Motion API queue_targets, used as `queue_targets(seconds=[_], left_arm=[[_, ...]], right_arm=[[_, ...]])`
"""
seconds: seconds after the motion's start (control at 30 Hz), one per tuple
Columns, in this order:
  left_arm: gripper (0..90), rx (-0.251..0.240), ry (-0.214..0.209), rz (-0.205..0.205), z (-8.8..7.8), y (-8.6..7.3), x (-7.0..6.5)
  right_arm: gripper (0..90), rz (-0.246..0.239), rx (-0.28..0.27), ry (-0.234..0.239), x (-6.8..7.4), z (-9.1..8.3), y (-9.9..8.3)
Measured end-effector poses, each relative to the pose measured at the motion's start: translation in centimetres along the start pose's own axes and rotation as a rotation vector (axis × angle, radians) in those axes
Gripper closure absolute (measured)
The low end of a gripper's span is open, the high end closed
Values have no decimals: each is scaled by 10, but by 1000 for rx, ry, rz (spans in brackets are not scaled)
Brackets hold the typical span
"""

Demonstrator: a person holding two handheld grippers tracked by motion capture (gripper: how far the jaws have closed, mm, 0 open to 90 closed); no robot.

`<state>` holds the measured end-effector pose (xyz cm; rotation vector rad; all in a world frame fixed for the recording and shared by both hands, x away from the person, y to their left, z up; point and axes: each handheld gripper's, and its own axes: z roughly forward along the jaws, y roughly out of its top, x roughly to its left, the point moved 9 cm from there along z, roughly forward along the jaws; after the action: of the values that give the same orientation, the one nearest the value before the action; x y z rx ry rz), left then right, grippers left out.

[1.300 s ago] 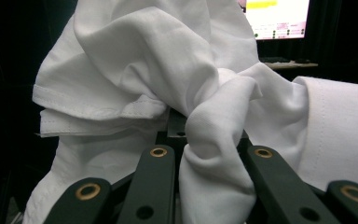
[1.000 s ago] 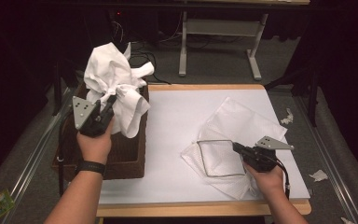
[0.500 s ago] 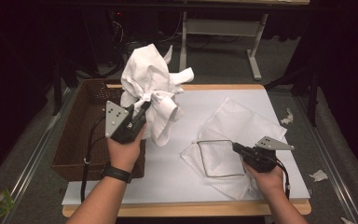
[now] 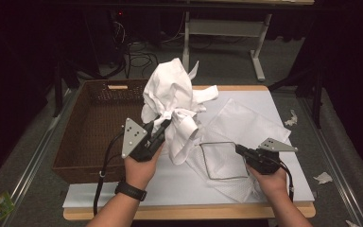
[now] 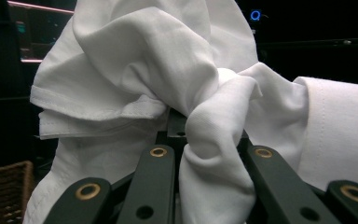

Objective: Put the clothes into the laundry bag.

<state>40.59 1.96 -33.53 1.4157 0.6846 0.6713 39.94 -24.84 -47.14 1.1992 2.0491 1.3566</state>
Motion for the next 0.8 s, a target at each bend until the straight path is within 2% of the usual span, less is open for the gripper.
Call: queue_targets(seconds=[0.17, 0.27, 0.37, 0.5, 0.67, 0.7, 0.73, 0.8], left_arm=[[792, 5, -35, -4, -3, -13, -19], [791, 0, -58, 9, -6, -20, -30], [791, 15, -92, 15, -9, -30, -41], [791, 23, -124, 17, -12, -42, -50], [791, 15, -153, -20, -16, -59, -52], [790, 29, -160, -8, -16, -63, -52], [790, 22, -159, -3, -17, -64, -52], [790, 19, -166, -9, -19, -68, -50]], right_arm=[[885, -1, 0, 1, 0, 0, 0], [885, -1, -2, 1, 0, -1, 0], [885, 5, -3, 2, 0, -1, 0], [885, 1, -4, -2, 0, 0, 0], [887, 7, -10, -11, 2, 3, 3], [888, 10, -12, -12, 2, 3, 5], [889, 18, -11, -14, 3, 4, 7], [890, 21, -14, -15, 5, 4, 11]])
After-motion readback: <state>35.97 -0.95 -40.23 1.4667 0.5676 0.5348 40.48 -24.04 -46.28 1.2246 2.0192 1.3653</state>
